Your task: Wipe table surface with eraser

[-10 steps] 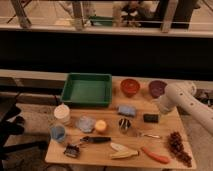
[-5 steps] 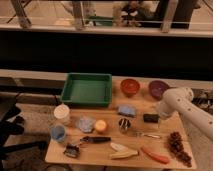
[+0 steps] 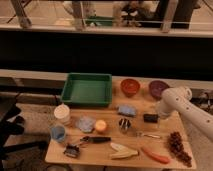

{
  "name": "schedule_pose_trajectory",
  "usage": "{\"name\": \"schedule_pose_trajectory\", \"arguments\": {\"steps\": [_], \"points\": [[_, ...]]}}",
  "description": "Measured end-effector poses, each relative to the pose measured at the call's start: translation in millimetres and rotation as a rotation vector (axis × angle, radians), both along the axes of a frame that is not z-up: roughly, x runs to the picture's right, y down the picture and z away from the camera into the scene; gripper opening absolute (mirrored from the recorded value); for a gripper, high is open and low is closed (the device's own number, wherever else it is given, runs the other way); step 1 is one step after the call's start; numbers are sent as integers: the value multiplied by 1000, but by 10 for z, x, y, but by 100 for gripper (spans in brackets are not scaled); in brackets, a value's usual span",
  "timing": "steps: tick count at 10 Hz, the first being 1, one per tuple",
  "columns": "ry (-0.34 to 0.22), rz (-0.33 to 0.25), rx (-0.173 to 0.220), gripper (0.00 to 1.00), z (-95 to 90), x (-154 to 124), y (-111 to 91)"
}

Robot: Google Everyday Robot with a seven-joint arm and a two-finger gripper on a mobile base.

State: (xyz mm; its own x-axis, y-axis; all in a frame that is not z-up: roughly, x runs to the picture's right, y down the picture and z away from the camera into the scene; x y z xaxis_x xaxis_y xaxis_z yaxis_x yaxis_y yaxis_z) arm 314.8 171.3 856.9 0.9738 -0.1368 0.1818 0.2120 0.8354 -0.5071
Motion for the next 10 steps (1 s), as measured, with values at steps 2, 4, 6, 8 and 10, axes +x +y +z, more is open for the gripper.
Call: {"name": "schedule_pose_trajectory", "arguments": {"steps": [2, 4, 6, 8, 10], "points": [[5, -8, 7, 80, 7, -21, -21], [6, -18, 3, 80, 75, -83, -47], [26, -25, -18, 80, 153, -48, -87], [54, -24, -65, 80, 258, -20, -190], [77, -16, -105, 80, 280, 38, -229]]}}
